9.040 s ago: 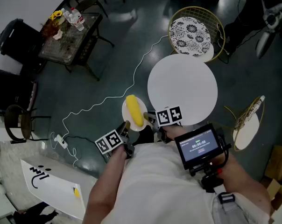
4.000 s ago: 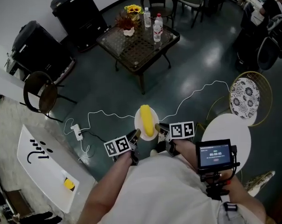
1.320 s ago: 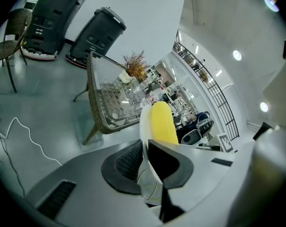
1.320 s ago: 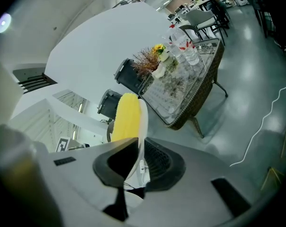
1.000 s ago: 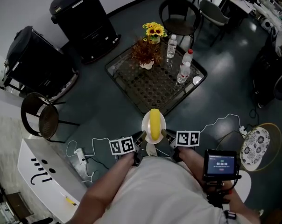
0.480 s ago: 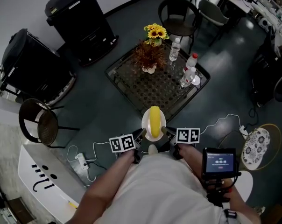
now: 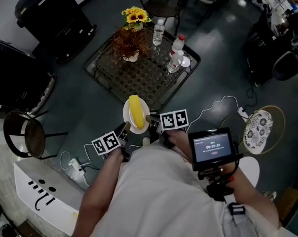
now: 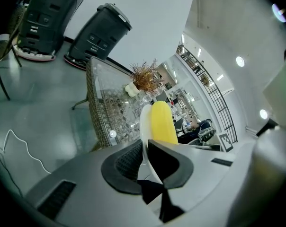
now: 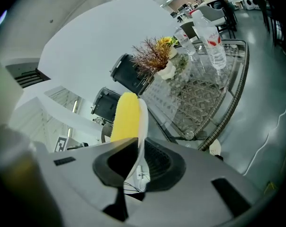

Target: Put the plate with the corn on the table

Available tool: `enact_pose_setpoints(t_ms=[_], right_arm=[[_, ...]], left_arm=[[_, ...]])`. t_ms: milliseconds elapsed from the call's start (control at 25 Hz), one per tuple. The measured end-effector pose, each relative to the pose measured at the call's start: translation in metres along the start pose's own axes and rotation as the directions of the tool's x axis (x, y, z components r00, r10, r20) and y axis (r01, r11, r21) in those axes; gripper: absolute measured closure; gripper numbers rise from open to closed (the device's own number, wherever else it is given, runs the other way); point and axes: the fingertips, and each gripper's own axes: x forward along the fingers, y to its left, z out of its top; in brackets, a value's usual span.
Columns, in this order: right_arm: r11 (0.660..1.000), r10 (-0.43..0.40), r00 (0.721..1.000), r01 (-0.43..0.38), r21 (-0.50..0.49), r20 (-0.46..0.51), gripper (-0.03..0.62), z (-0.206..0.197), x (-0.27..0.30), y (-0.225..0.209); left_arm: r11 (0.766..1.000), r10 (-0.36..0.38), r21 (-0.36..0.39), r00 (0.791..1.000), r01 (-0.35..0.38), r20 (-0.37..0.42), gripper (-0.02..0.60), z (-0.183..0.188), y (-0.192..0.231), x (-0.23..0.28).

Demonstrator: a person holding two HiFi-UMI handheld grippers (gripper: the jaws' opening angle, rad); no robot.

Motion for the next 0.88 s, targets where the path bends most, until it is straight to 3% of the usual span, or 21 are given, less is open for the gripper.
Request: enact_pose_setpoints(t_ms=[880], right_arm=[[0.994,0.064,0.981,-0.079,-0.077,-0.185,0.549,0.076,0.062,-0.044]], left_arm=[[0.985,0.114,-0.14,0.992,-0.105,0.059,0.537,0.051,0.038,0.067]])
